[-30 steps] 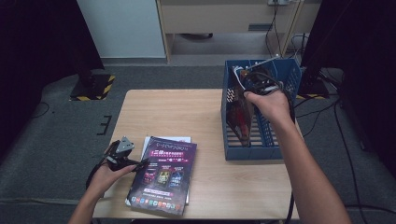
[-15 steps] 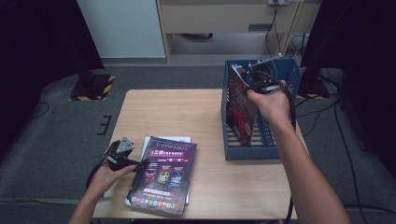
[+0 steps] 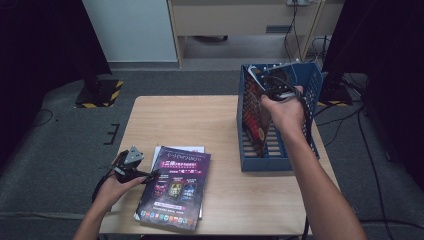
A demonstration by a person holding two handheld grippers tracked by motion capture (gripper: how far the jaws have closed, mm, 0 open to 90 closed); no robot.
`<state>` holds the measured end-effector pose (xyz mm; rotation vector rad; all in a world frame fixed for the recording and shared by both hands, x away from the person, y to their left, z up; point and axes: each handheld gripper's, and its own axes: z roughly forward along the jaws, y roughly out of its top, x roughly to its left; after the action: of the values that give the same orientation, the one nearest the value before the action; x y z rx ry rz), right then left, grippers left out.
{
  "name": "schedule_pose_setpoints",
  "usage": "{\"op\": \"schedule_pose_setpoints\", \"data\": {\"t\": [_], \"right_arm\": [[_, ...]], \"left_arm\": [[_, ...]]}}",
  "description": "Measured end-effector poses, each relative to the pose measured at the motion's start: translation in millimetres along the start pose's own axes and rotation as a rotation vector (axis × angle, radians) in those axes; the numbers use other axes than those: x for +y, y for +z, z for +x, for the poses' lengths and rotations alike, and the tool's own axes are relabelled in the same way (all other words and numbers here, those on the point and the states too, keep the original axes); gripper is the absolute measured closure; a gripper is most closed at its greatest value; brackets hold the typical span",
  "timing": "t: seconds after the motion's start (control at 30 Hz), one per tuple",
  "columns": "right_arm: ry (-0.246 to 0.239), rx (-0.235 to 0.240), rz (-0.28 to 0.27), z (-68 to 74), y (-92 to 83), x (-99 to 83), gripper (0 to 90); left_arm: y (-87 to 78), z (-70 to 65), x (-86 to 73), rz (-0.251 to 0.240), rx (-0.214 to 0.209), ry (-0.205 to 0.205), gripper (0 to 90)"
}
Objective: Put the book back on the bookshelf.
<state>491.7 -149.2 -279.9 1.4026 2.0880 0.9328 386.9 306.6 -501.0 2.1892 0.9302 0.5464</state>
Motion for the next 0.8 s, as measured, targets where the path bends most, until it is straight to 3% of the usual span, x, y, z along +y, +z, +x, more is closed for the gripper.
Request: {"op": "schedule_pose_setpoints", "data": {"t": [0.3,0.8], "right_arm": [[-0.015,0.013,0.05,2.7,2.7,-4.9,85.9],[-0.021,0.065,0.097,4.6,6.2,-0.8,72.4]], "left_arm": [[0.2,-0.1,0.0,0.001,0.0,-0.001,5.0],[-0.1,-0.3,0.0,0.002,-0.002,-0.001,5.1]]}}
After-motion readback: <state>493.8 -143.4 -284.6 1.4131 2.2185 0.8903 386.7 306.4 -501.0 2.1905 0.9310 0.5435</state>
